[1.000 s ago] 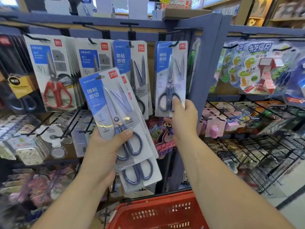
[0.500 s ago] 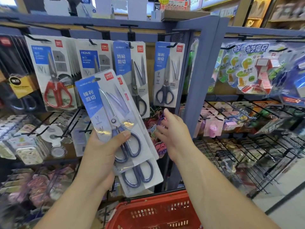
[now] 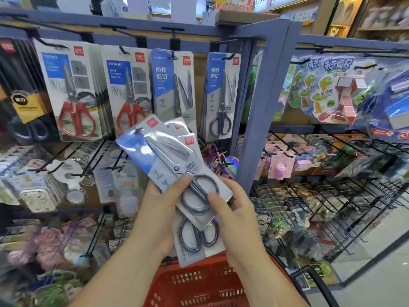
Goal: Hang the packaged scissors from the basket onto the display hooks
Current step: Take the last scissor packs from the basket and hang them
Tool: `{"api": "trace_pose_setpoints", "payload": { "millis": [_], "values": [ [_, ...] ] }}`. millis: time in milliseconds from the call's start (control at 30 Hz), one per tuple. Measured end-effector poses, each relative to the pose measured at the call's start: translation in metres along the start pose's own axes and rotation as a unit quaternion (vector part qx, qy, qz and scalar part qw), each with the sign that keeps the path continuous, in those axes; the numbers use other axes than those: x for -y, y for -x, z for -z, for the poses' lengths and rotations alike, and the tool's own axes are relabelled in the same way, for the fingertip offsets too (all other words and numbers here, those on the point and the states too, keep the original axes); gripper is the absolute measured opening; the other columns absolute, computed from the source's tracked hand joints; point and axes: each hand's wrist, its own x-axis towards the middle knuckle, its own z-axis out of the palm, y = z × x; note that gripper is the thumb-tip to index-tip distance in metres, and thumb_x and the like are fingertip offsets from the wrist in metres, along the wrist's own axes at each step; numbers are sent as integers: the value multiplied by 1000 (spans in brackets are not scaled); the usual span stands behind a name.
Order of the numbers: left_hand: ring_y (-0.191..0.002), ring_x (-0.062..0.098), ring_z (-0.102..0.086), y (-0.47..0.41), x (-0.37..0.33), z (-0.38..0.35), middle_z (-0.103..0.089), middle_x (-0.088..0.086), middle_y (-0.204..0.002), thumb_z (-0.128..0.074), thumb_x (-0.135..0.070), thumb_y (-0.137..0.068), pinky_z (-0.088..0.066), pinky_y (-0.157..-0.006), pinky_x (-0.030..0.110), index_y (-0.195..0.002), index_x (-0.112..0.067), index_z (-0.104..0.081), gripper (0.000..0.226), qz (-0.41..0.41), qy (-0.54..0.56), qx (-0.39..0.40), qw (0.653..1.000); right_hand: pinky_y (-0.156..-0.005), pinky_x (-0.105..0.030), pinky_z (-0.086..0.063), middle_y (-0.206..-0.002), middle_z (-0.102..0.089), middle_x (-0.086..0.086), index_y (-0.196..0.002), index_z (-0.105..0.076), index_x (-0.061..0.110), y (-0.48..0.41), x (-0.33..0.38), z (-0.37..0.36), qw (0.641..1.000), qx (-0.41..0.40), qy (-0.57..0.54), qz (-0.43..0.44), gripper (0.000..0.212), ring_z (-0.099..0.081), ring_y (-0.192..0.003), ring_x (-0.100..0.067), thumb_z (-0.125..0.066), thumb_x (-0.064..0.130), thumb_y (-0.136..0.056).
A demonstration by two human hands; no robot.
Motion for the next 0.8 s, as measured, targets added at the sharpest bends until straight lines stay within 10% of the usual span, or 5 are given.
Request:
{"api": "trace_pose_setpoints", "payload": {
  "millis": [267,533,800],
  "values": [
    [-109,31,-74,5,6,22,-76,12,-125,-72,-2,-78,-65,-81,38,-140,-17,-56,66,12,-57,16,998,-87,-50,-59,-114,-75,-18,-124,-62,8,-9,5,2,970,-48,-232,-55,24,-73,-97,-31,-60,10,-100],
    [-112,24,-74,-11,-18,41,-78,1,-121,-68,8,-91,-56,-94,42,-134,-21,-60,53,-64,-167,17,984,-63,-32,-61,-103,-78,-12,-121,-64,7,-21,10,39,988,104,28,-109,24,-73,-82,-24,-66,3,-98],
    [-103,16,-76,-15,-30,41,-79,-8,-113,-67,8,-93,-60,-80,28,-127,-34,-60,55,-90,-181,12,979,-70,-35,-64,-112,-75,-10,-122,-56,10,-40,24,28,997,47,-51,14,19,-73,-90,-26,-54,4,-104]
  ]
}}
